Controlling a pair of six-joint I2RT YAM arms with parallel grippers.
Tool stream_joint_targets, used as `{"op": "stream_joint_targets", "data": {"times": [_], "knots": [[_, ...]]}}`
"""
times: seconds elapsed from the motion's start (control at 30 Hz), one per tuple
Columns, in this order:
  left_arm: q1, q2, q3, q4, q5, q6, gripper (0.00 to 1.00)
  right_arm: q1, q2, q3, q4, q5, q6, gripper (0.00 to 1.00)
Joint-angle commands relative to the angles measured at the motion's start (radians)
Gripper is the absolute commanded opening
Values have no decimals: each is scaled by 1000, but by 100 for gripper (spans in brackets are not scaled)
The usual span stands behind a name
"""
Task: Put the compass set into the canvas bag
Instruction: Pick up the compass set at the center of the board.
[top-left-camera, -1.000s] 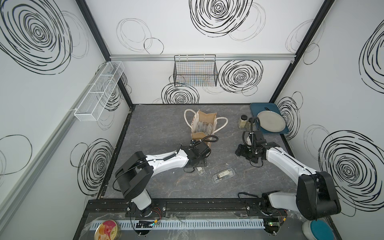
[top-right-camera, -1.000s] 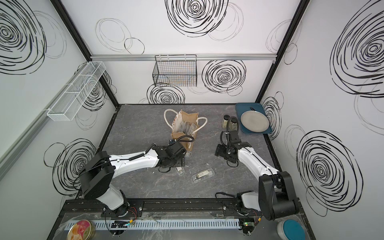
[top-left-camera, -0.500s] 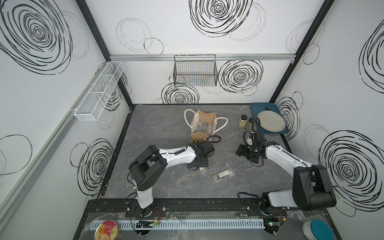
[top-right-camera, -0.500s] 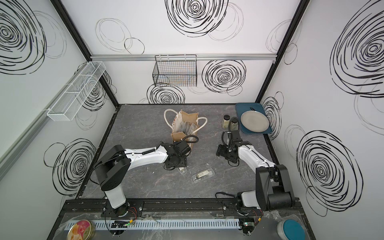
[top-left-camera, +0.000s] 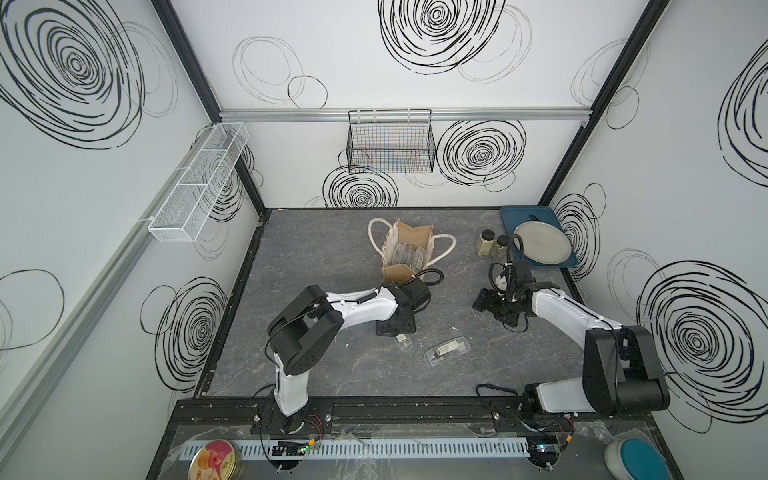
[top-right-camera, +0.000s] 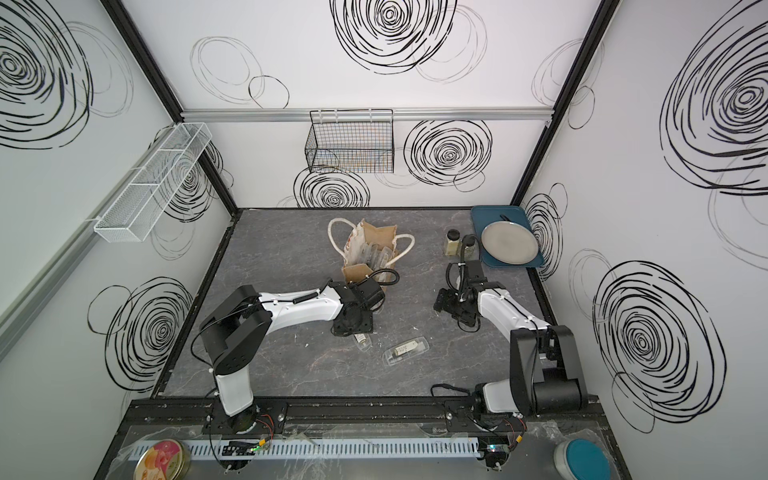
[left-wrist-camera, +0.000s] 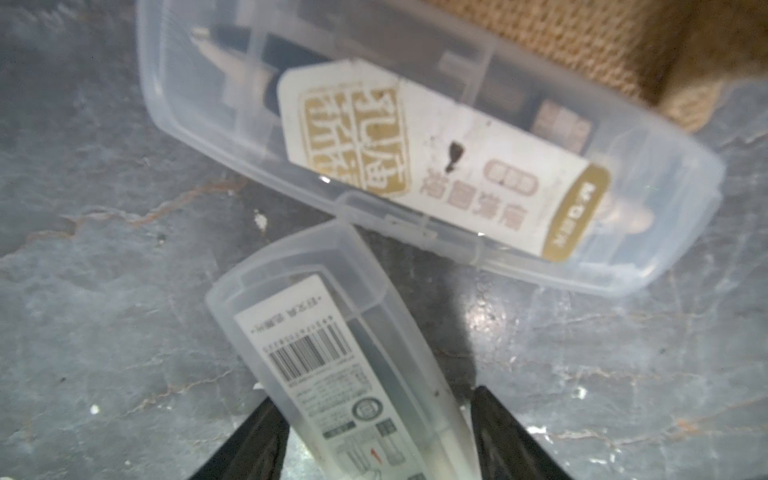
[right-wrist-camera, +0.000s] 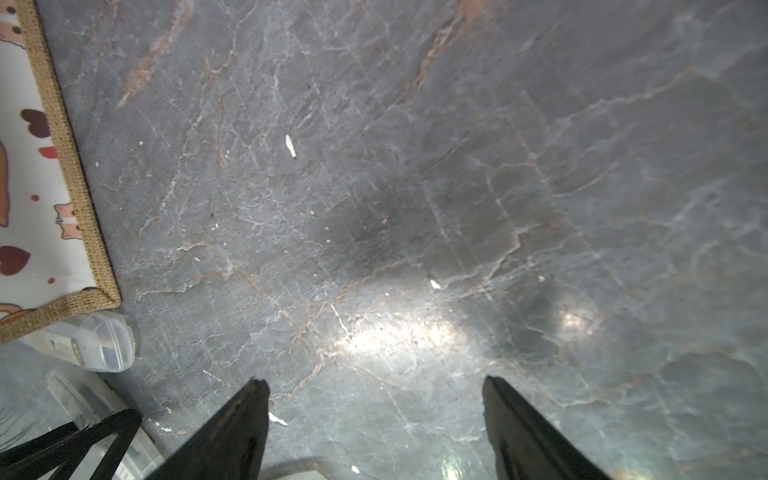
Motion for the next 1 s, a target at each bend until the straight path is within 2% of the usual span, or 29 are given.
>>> {"op": "stream_joint_targets", "data": {"times": [0.0,0.2,0.37,0.53,0.87,0.97], "knots": [[13,24,-18,-32,22,-12,66,-5,16,30,17,-13,-13,84],[16,-28,-83,17,24,-34,54,-6,11,38,12,-11,-13,84],[17,-74,-124,45,21,-44,50,-4,-3,39,3,-11,-7,84],[11,-134,-135,45,10,-26,50,-3,-23,40,-15,-7,1,84],[-25,-311,-142,25,-85,35,51,-3,-40,44,-61,19,23,84],[-48,-383,-140,13,-143,68,51,-3,-50,51,-81,34,37,84]]}}
